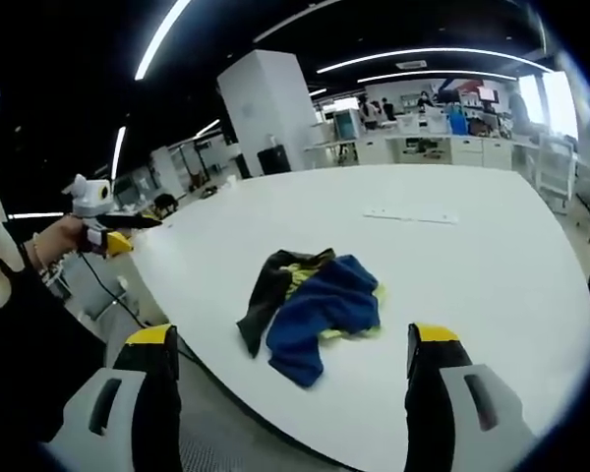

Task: Fold the garment on the visible template until the final outline fits inside the template.

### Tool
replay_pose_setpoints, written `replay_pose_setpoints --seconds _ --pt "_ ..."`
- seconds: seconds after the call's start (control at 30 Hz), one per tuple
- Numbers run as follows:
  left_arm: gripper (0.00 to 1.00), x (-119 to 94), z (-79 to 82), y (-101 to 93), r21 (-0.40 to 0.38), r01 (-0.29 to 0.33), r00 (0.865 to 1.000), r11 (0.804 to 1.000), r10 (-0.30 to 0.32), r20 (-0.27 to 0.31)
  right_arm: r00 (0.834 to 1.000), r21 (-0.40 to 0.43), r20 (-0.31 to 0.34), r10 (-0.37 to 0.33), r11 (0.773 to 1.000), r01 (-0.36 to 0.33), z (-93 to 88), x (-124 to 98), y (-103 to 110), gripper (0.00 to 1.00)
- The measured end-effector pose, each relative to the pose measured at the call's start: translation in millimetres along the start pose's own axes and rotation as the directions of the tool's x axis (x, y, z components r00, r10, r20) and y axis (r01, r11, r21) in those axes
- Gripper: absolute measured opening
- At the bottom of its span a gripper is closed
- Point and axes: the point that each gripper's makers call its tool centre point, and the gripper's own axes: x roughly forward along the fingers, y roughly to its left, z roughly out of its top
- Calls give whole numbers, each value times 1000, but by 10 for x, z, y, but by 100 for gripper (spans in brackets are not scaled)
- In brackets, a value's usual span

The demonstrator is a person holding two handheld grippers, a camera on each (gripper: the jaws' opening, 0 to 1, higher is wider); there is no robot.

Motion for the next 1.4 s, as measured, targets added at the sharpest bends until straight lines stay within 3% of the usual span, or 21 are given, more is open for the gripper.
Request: replay_pose_setpoints --seconds 0.27,0.6,0.93,1.2,1.4 --pt "99 81 9 26 1 9 1000 1000 -9 -4 1000 -25 -18 12 1000 -12 26 82 -31 93" --pt "88 317 113 27 26 44 999 999 -44 4 998 -84 -45 38 996 -42 94 283 -67 80" --pt "75 774 256 51 73 95 995 993 -96 10 995 -143 -76 69 987 -80 229 606 -160 66" --pt "64 1183 344 34 127 152 988 980 -151 -15 987 -212 -118 108 968 -131 319 950 -208 55" --pt "53 1528 319 67 182 177 984 967 -169 -55 980 -249 -149 134 954 -168 373 1227 -240 50"
